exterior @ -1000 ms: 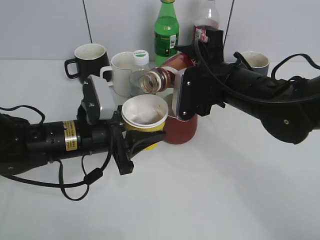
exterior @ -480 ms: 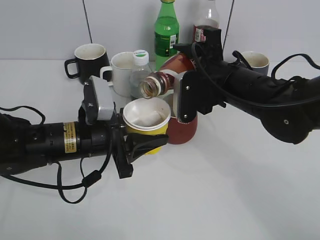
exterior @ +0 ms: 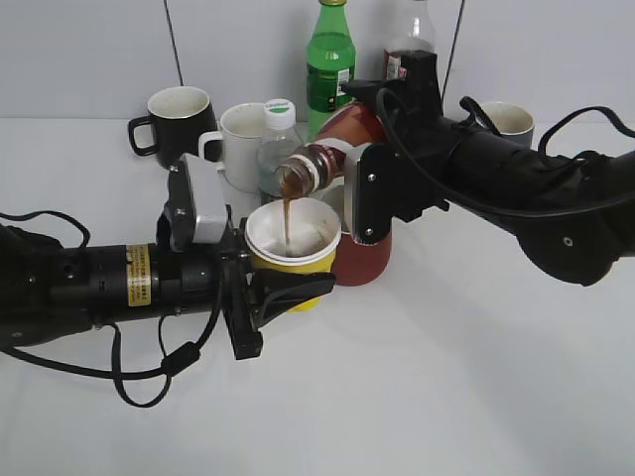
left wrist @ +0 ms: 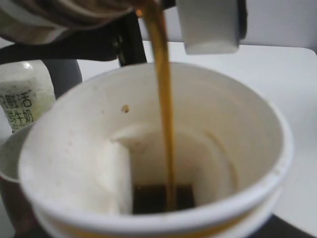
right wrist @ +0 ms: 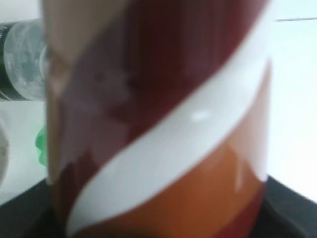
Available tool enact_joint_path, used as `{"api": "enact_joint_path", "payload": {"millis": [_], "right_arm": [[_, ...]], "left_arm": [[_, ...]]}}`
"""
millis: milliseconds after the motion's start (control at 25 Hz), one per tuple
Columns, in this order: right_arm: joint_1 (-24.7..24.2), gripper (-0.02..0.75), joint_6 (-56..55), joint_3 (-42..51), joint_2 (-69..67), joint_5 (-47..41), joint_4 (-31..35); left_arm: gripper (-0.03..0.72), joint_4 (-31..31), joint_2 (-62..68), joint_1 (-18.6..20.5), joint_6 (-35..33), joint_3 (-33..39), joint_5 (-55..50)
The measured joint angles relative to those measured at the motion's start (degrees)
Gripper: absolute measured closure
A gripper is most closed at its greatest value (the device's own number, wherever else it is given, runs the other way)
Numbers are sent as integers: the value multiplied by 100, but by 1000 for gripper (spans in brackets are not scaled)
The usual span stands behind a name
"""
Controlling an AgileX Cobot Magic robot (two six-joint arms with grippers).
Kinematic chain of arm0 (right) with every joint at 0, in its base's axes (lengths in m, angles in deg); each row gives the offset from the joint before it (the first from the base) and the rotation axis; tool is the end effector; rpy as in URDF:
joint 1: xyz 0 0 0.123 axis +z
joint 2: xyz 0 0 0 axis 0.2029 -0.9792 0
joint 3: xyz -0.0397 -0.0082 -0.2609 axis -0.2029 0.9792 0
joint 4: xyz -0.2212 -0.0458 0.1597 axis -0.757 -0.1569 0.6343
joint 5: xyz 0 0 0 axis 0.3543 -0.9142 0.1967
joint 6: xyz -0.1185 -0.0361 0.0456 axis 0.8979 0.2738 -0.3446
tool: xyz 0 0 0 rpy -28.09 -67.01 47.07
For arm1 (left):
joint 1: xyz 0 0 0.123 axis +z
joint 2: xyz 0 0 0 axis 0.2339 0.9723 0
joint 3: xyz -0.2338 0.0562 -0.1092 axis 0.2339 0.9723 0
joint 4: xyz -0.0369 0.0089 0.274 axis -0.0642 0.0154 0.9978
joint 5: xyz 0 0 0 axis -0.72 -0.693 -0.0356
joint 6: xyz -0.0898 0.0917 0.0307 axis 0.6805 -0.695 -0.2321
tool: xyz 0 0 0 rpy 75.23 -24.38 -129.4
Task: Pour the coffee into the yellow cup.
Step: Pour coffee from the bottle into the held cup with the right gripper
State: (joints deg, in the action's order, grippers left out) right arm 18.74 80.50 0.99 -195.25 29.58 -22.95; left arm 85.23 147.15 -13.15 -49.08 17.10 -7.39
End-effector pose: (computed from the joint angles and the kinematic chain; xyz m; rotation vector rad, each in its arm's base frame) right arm 0.3464 0.2203 0.1324 -1.5148 0.8283 -0.6416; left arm 0.2614 -0.2385 0.0656 1.1526 1.4633 -0.9005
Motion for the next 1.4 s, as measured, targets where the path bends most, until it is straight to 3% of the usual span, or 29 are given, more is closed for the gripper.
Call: {"api": "enact_joint_path", "payload": {"millis": [1400], "right_arm": [[0,234,228,0,0,85,0]], "left_arm": [[358,58,0,0,0,0,-17]]}}
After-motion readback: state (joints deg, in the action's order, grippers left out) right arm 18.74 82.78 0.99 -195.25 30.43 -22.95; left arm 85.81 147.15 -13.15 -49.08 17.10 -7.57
